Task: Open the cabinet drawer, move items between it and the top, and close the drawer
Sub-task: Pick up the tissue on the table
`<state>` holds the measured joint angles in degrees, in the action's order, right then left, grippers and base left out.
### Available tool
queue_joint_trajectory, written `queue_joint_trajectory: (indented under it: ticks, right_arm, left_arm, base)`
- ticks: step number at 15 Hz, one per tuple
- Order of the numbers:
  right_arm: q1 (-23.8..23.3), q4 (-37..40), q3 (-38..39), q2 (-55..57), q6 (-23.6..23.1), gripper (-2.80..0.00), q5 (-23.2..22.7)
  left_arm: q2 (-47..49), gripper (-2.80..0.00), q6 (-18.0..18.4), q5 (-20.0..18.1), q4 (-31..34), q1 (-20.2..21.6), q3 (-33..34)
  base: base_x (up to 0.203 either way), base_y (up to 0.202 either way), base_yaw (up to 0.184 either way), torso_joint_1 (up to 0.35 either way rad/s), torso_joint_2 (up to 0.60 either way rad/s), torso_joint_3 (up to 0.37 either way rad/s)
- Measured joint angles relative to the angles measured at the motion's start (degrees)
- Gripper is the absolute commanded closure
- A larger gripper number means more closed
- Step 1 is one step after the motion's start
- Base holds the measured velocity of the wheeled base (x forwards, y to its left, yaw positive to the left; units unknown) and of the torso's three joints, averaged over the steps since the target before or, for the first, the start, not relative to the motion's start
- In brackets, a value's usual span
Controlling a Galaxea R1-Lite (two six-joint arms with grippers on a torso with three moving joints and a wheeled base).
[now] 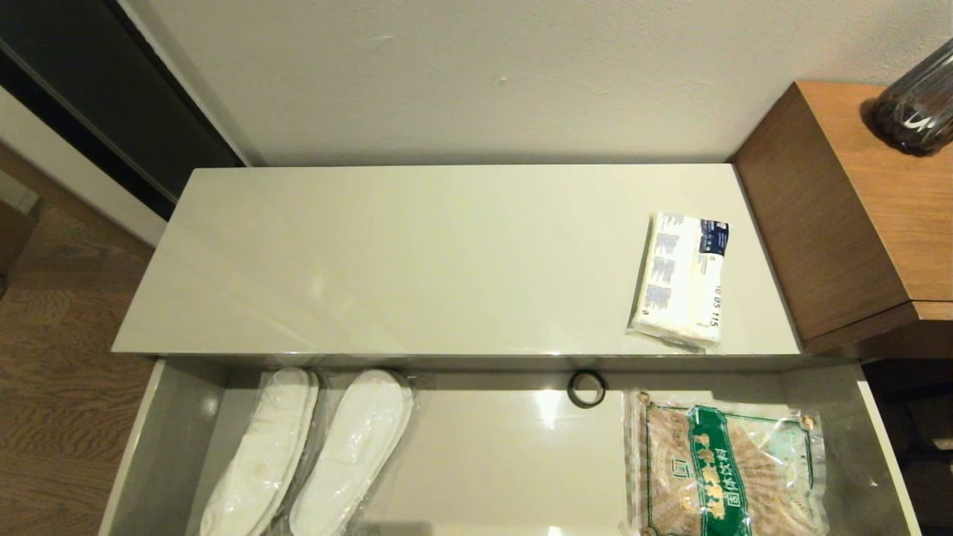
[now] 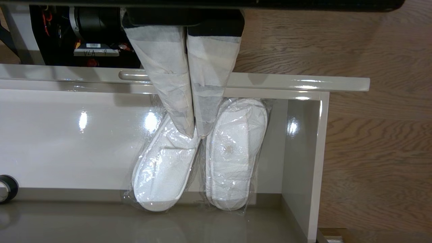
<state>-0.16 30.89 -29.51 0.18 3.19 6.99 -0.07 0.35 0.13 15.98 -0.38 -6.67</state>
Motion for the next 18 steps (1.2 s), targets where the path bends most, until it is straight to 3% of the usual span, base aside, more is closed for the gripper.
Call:
queue_joint_trajectory:
  ticks: [3, 5, 7, 9, 18]
  right_arm:
    - [0.05, -10.38, 13.66, -0.18, -2.79, 0.0, -1.3]
    - [0.05, -22.23, 23.06, -0.18, -5.59, 0.0, -2.94]
    - [0.05, -33.56, 27.13, -0.18, -6.7, 0.0, -5.6]
    - [0.09, -32.21, 28.73, -0.18, -7.41, 0.0, -7.84]
    - [0.06, -29.58, 29.51, -0.18, -6.65, 0.0, -7.89]
  left_arm:
    - [0.0, 0.0, -0.02, 0.0, 0.0, 0.0, 0.0]
    - [0.0, 0.0, -0.02, 0.0, 0.01, -0.02, 0.0]
    - [0.0, 0.0, -0.02, -0.02, 0.01, -0.02, 0.0]
    - [0.0, 0.0, 0.0, 0.0, 0.02, -0.02, 0.0]
    - [0.0, 0.0, -0.02, -0.02, 0.02, 0.0, 0.0]
  base:
    - [0.0, 0.0, 0.0, 0.0, 0.0, 0.0]
    - [0.0, 0.0, 0.0, 0.0, 0.0, 0.0]
    - [0.0, 0.0, 0.0, 0.0, 0.0, 0.0]
    - [0.0, 0.0, 0.0, 0.0, 0.0, 0.0]
    - [0.0, 0.0, 0.0, 0.0, 0.0, 0.0]
